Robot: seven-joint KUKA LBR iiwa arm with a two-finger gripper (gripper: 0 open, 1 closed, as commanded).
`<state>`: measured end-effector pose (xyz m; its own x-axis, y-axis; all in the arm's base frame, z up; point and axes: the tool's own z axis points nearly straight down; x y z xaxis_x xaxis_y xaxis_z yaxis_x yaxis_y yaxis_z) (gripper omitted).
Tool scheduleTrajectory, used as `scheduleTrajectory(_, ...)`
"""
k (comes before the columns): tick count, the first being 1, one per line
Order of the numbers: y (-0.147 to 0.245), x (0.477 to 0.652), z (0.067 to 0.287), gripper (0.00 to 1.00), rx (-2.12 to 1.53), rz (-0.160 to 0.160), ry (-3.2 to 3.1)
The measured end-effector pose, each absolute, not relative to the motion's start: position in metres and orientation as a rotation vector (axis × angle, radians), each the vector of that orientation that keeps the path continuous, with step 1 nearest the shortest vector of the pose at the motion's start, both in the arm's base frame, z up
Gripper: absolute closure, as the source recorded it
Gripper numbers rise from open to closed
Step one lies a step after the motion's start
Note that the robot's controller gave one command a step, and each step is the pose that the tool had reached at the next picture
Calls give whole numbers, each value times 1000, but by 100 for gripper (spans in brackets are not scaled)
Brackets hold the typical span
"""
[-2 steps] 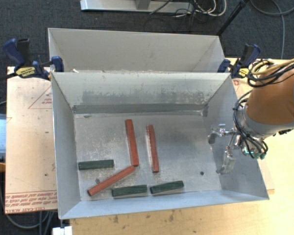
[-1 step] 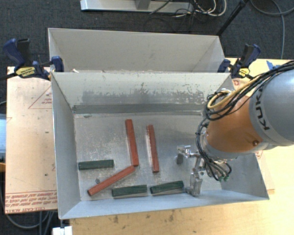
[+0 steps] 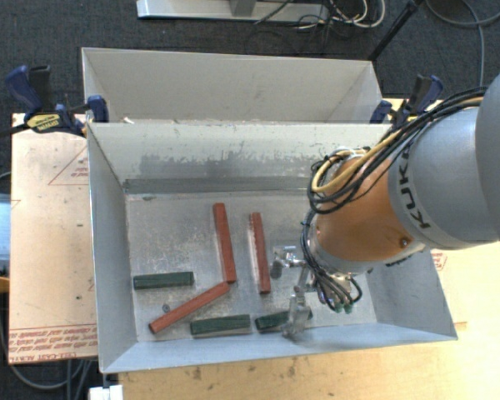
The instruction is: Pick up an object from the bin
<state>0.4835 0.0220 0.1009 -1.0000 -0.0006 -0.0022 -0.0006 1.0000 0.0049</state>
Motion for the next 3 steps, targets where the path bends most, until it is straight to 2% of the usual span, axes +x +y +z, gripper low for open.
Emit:
scheduleTrajectory(1, 121, 483, 100, 0, -99, 9, 3139)
scheduleTrajectory(2, 123, 506, 69, 0, -647, 2, 3073)
scheduleTrajectory(3, 124, 506, 69, 0, -647, 2, 3073)
